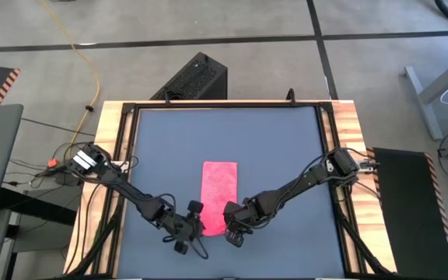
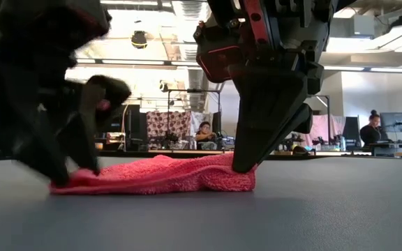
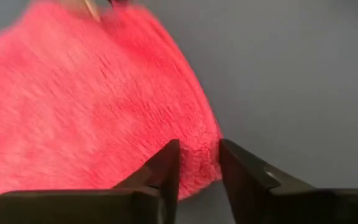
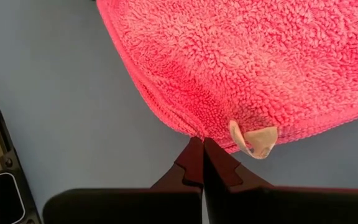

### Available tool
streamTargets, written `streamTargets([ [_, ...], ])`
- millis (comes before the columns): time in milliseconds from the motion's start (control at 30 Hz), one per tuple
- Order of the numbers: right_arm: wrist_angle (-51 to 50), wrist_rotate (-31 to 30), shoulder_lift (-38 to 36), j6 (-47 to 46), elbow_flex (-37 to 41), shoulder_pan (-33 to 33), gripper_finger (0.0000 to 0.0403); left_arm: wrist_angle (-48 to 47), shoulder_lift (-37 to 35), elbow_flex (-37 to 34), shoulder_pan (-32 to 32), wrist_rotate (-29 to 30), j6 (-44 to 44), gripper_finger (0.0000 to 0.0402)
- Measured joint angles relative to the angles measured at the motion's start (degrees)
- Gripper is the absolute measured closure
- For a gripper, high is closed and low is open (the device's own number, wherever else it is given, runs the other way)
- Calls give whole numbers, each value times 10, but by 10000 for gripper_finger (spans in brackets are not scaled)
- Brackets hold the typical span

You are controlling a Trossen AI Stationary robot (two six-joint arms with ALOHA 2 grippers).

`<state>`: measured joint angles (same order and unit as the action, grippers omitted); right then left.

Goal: Roll towel
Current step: Roll the pink towel

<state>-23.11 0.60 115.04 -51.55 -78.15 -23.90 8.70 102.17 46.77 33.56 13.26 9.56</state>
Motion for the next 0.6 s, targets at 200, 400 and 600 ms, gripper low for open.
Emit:
streamTargets([
  [200, -5, 0, 0, 0, 0, 0, 385, 20, 21, 1, 1, -31, 28, 383],
  [400, -7, 0, 0, 4, 0, 0, 385, 13, 21, 1, 1, -31, 45, 400],
  [600, -9, 33, 0, -15, 0, 5, 385, 8, 21, 1, 2, -34, 62, 401],
])
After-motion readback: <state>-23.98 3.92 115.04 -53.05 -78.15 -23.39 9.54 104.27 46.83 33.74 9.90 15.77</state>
